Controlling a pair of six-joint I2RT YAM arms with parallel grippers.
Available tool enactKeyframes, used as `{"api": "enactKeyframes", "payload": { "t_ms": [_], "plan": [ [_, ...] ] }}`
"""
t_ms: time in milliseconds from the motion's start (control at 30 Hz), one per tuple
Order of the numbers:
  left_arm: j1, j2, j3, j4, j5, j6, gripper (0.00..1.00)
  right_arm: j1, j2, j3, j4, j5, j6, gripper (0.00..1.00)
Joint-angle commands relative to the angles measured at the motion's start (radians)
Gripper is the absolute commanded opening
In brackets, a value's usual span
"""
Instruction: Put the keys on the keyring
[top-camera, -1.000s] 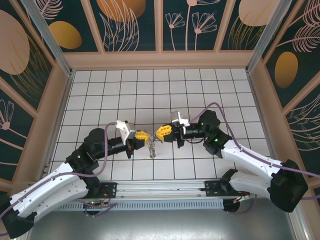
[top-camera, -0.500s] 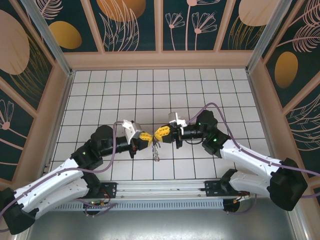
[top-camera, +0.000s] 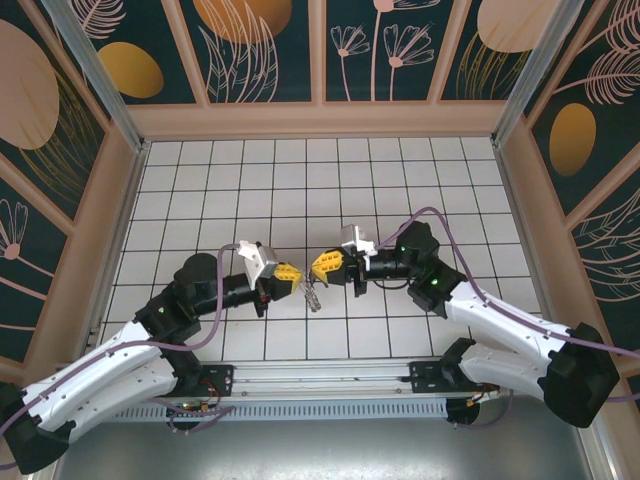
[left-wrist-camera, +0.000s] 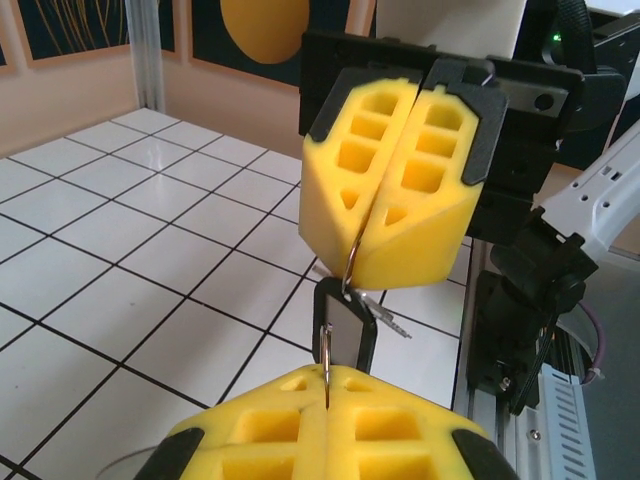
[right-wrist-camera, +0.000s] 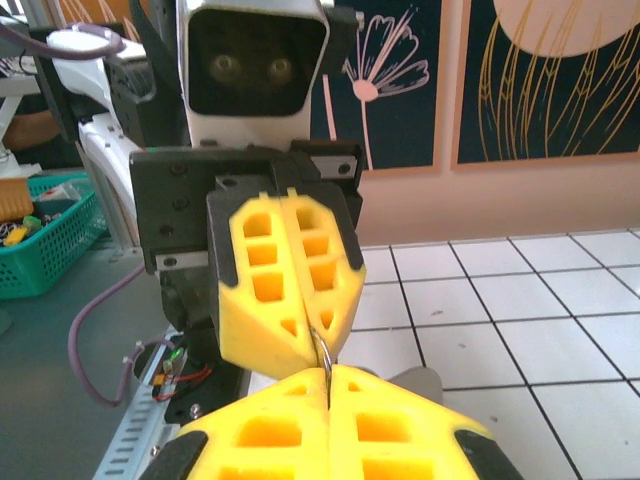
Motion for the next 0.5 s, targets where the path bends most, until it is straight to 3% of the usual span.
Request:
{"api": "enactKeyframes", "payload": {
  "t_ms": [0,467],
  "plan": [
    [0.002,-0.01,0.04,0.009,0.047,0.03,0.0,0.003,-0.022,0.038,-0.074,-0.023,-0.052,0.04],
    [0.003,0.029,0.066,-0.009,0.094,0.046,0.0,0.004,-0.019,0.054,-0.081,-0.072,-0.074,0.0]
  ]
}}
